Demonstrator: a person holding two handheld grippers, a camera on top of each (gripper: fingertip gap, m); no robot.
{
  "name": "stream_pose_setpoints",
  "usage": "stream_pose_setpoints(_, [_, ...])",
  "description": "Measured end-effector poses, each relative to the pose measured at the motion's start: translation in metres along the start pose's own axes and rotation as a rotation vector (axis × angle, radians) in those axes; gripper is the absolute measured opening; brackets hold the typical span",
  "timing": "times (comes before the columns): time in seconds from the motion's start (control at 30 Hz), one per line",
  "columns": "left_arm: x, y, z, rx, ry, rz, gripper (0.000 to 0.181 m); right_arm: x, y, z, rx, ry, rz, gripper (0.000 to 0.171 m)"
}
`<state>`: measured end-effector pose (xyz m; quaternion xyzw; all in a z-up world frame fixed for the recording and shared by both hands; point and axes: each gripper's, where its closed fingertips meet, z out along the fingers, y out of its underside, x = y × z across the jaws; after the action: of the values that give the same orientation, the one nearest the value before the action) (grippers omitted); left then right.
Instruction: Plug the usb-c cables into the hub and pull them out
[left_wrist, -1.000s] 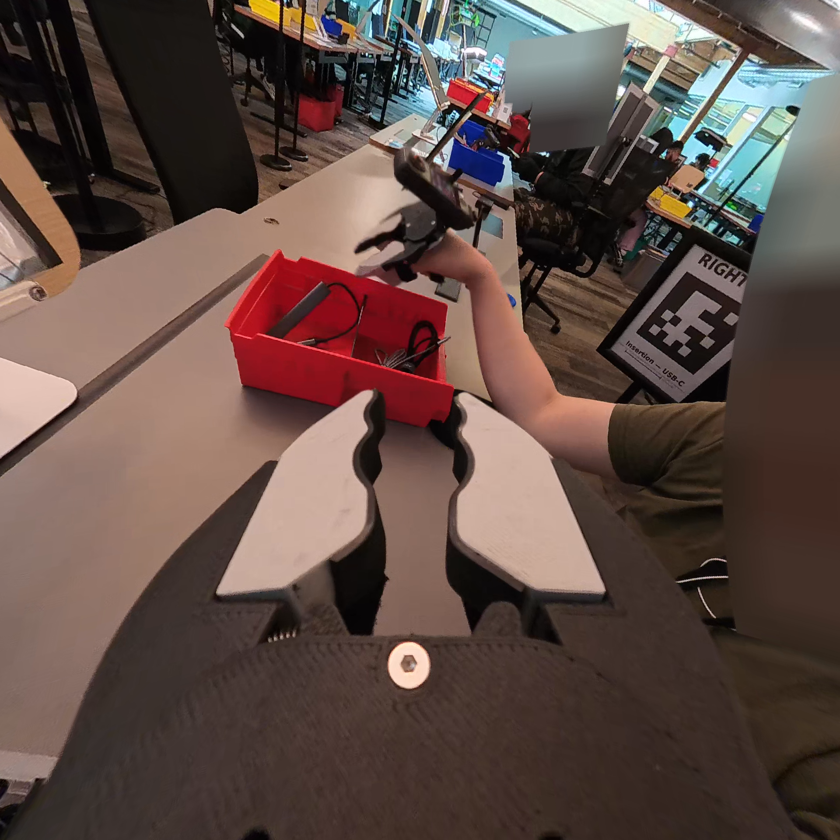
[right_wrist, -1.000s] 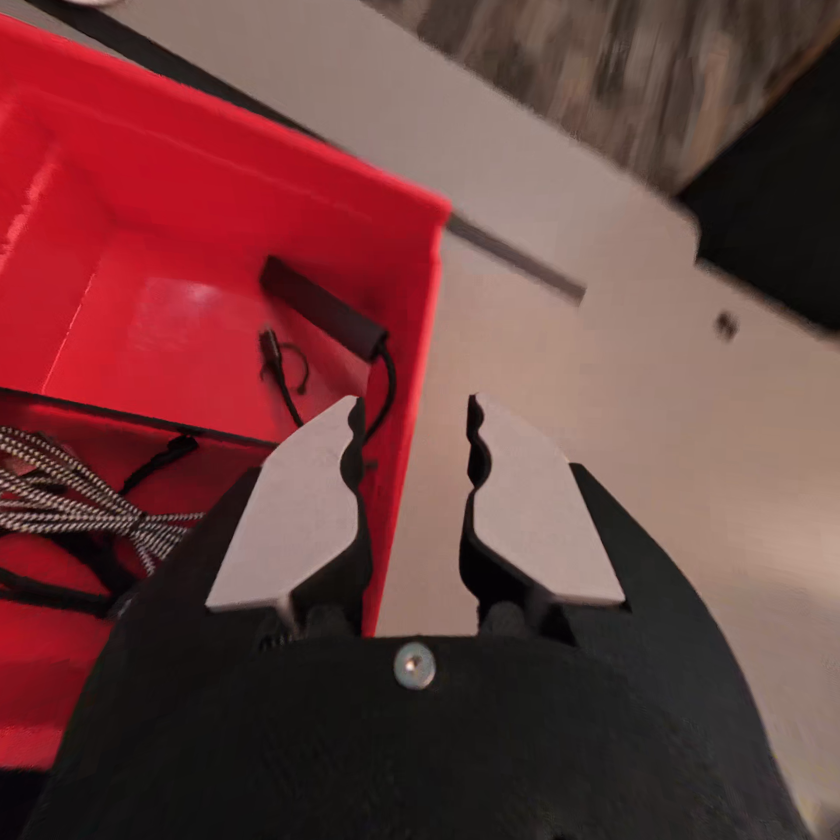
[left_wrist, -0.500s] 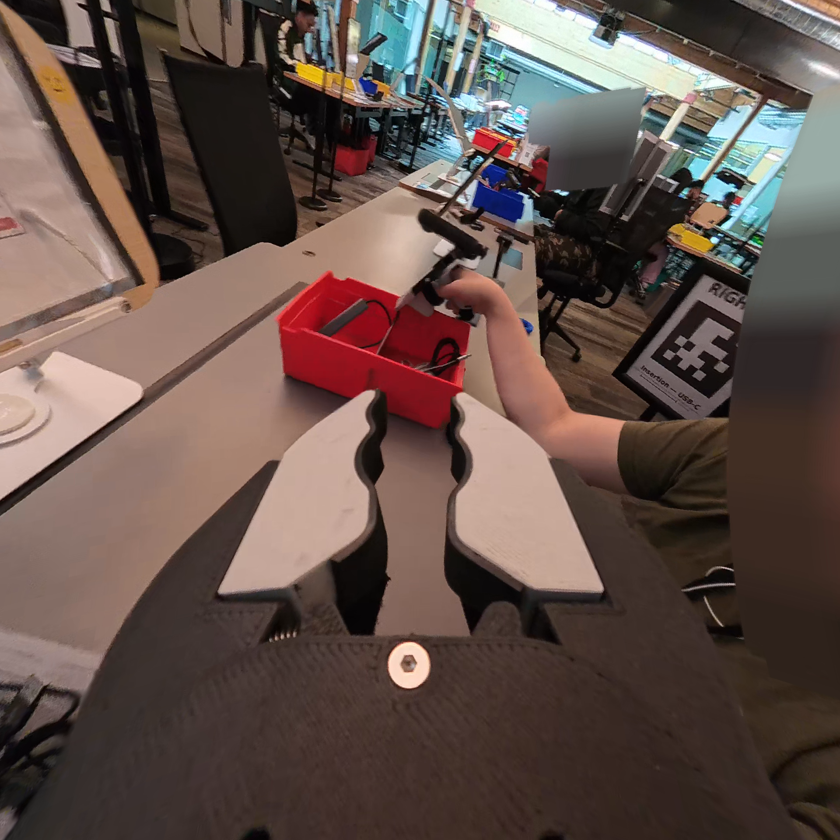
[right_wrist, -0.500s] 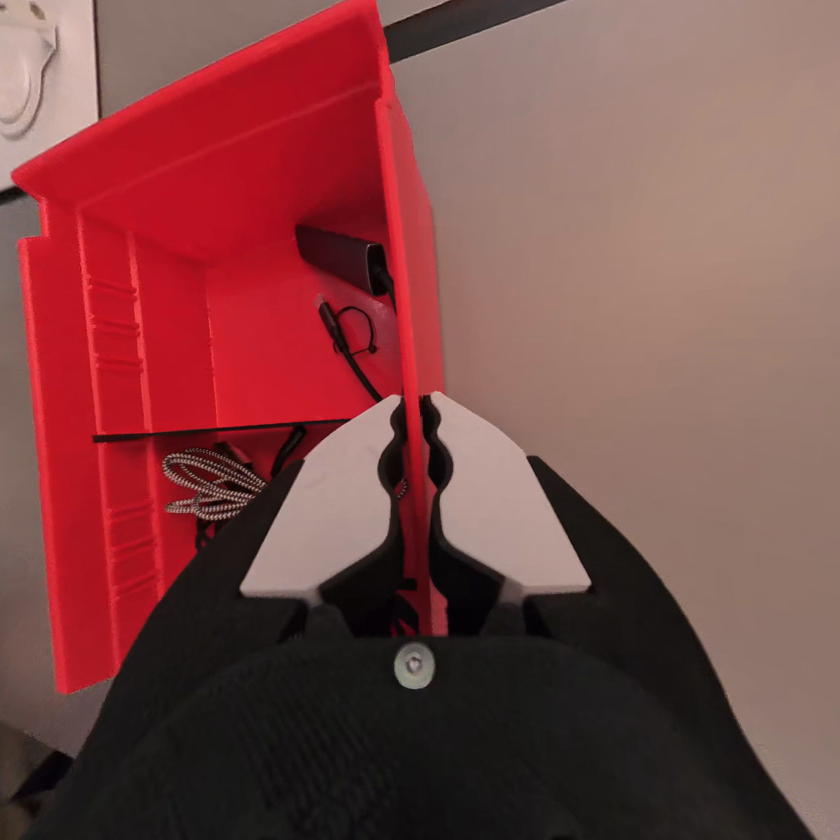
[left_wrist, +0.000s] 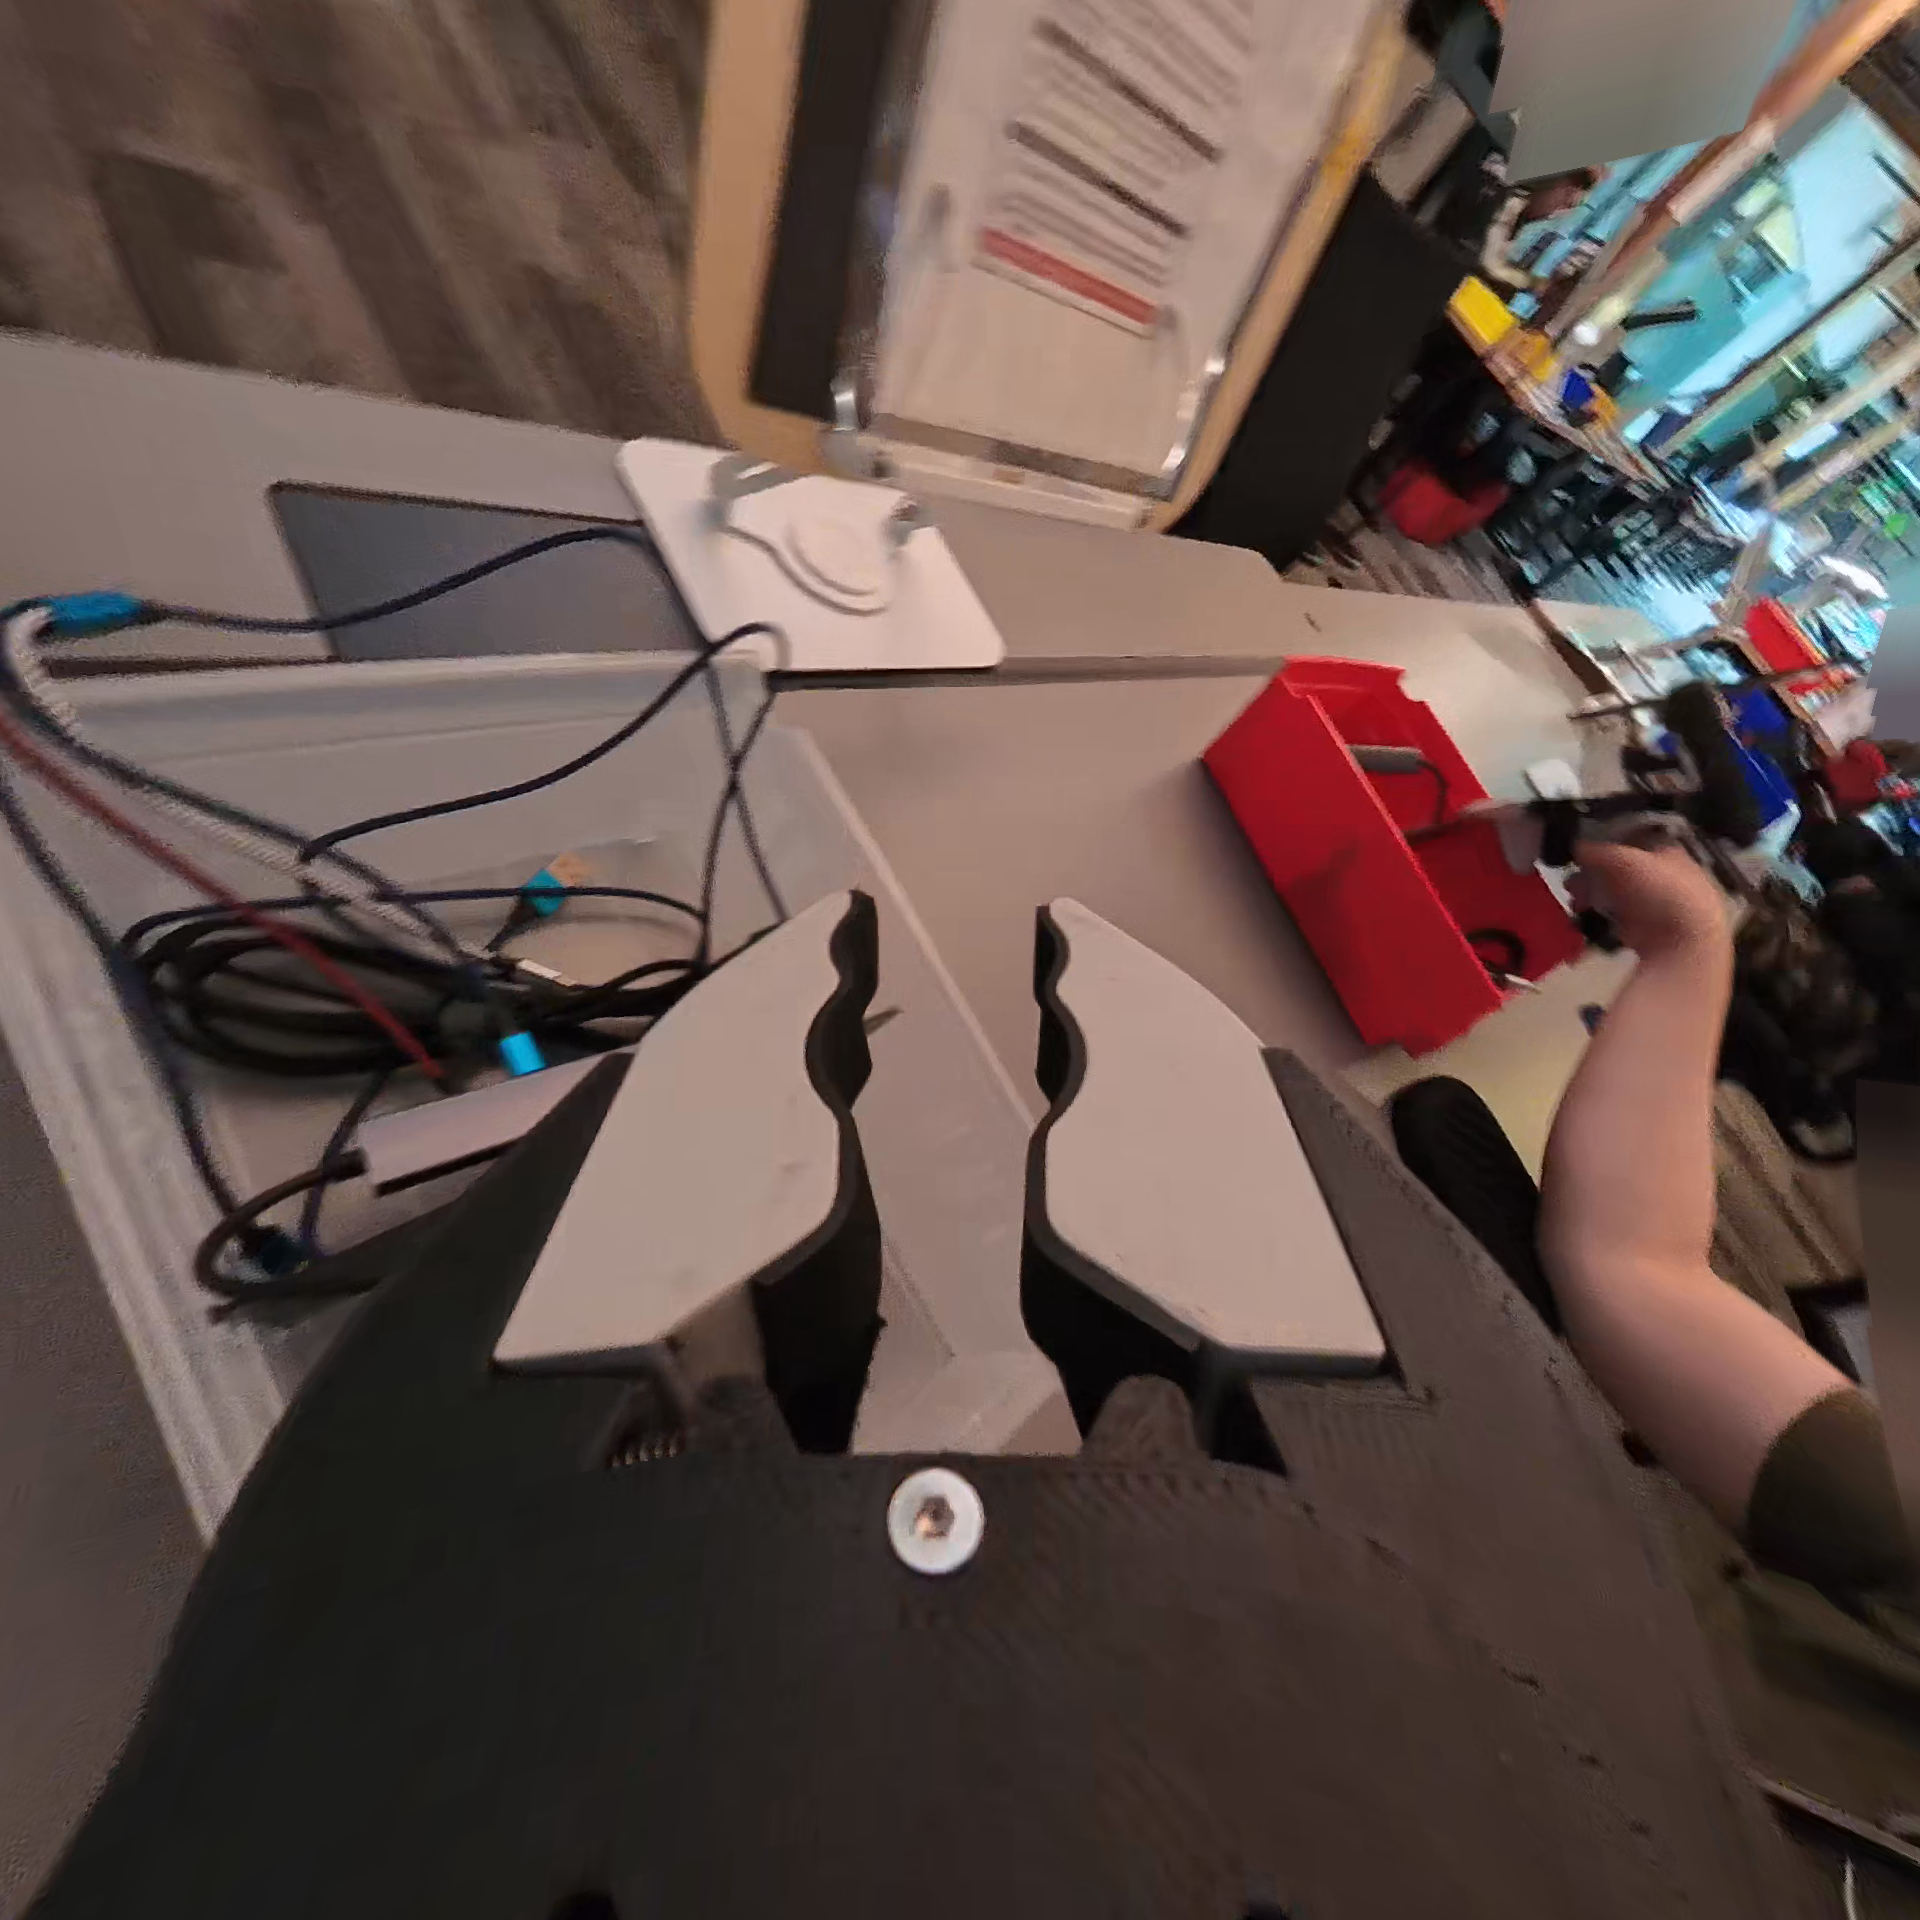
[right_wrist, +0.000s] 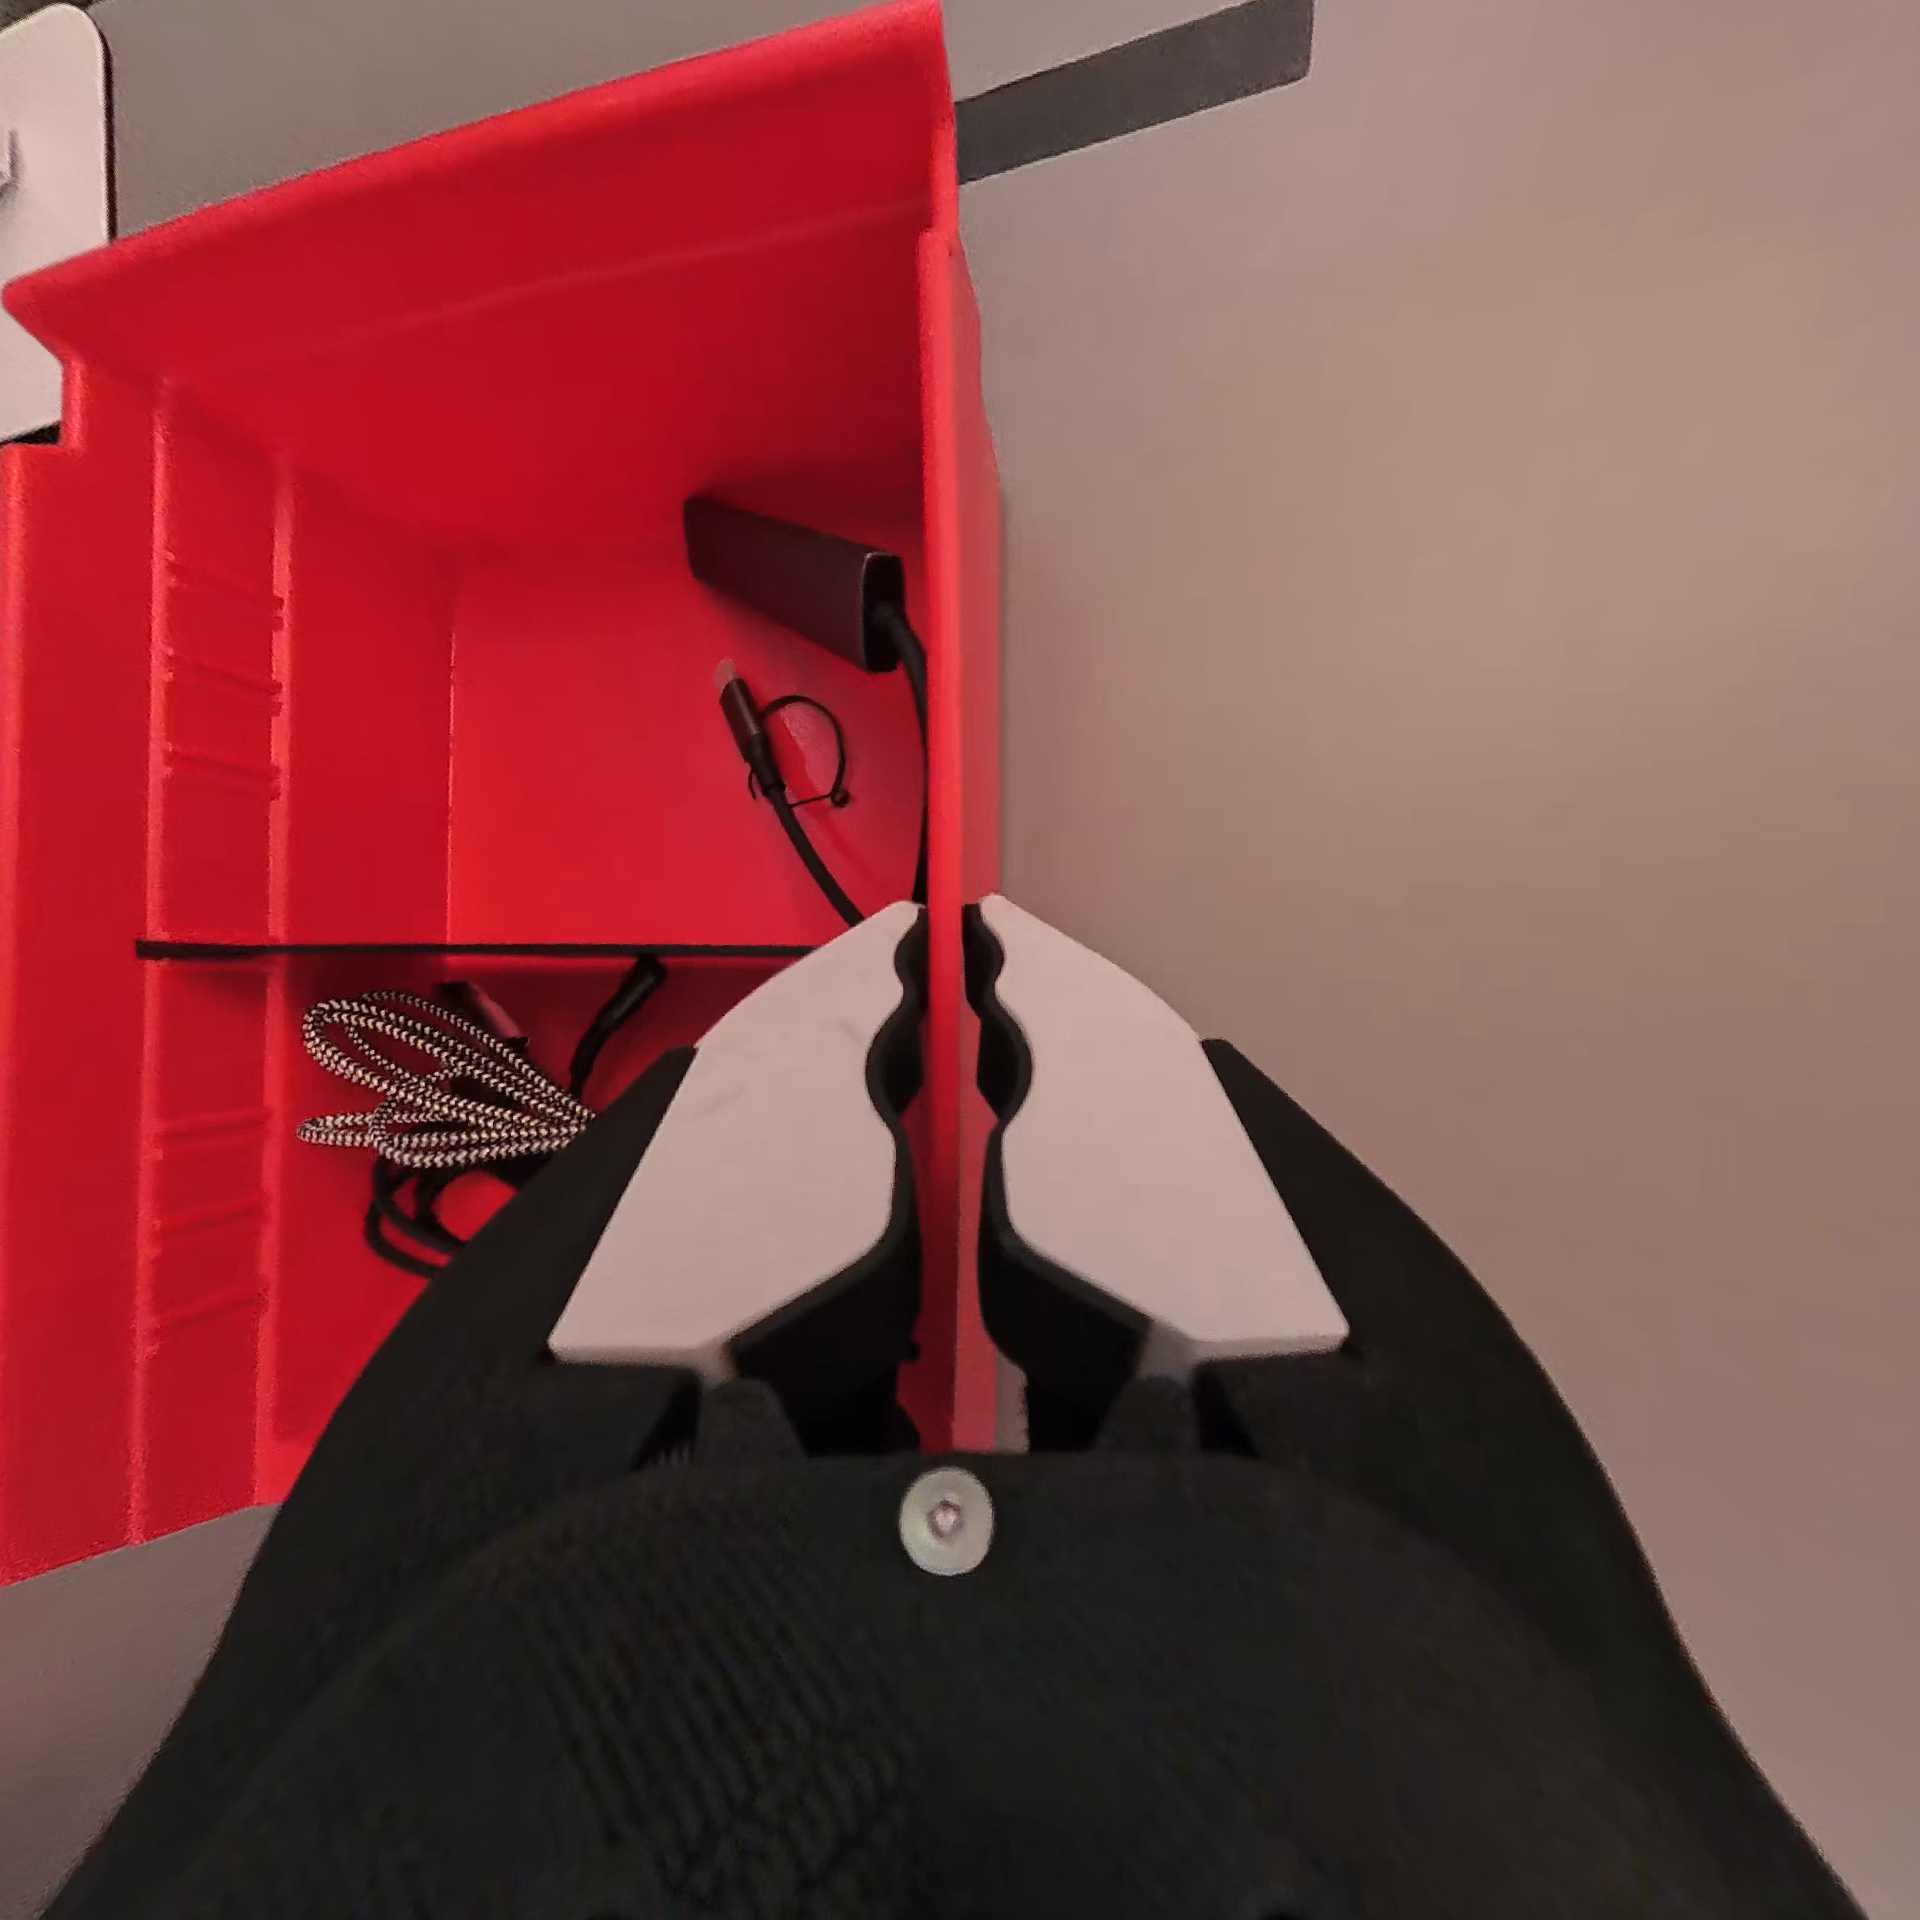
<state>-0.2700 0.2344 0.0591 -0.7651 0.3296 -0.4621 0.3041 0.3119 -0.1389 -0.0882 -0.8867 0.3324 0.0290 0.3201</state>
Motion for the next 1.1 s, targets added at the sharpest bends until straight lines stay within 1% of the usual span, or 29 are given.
stream_pose_setpoints(0.07, [-0.028, 0.007, 0.009, -0.036, -0.069, -0.049, 0.028, 0.001, 0.001, -0.002, -0.007, 0.013, 0.001, 0.007])
stream_pose_setpoints(0.13, [-0.049, 0.018, 0.02, -0.11, -0.136, -0.063, 0.028, 0.002, -0.001, -0.006, 0.01, 0.027, 0.007, 0.011])
stream_pose_setpoints(0.2, [-0.059, 0.029, 0.032, -0.179, -0.17, -0.054, 0.03, 0.002, -0.007, -0.011, 0.046, 0.04, 0.013, 0.019])
stream_pose_setpoints(0.33, [-0.077, 0.049, 0.051, -0.316, -0.28, -0.033, 0.04, -0.007, -0.02, -0.023, 0.126, 0.012, 0.006, 0.021])
stream_pose_setpoints(0.43, [-0.089, 0.066, 0.057, -0.429, -0.352, -0.046, 0.044, -0.016, -0.026, -0.027, 0.158, -0.018, -0.009, 0.021])
stream_pose_setpoints(0.6, [-0.121, 0.066, 0.068, -0.47, -0.506, -0.048, 0.044, -0.024, -0.028, -0.024, 0.155, -0.013, -0.053, 0.021])
stream_pose_setpoints(0.7, [-0.139, 0.071, 0.074, -0.565, -0.603, -0.027, 0.047, -0.028, -0.028, -0.023, 0.145, -0.005, -0.079, 0.021])
stream_pose_setpoints(0.8, [-0.155, 0.068, 0.078, -0.604, -0.695, 0.007, 0.049, -0.03, -0.028, -0.025, 0.145, 0.015, -0.107, 0.021])
stream_pose_setpoints(0.9, [-0.167, 0.069, 0.085, -0.624, -0.724, 0.002, 0.05, -0.031, -0.031, -0.027, 0.155, 0.035, -0.121, 0.021])
stream_pose_setpoints(0.97, [-0.177, 0.075, 0.083, -0.675, -0.773, -0.003, 0.053, -0.032, -0.033, -0.029, 0.163, 0.041, -0.131, 0.021])
stream_pose_setpoints(1.03, [-0.187, 0.075, 0.08, -0.692, -0.828, 0.008, 0.053, -0.034, -0.034, -0.03, 0.162, 0.048, -0.144, 0.021])
stream_pose_setpoints(1.1, [-0.193, 0.08, 0.081, -0.714, -0.842, -0.004, 0.058, -0.036, -0.034, -0.029, 0.159, 0.057, -0.159, 0.021])
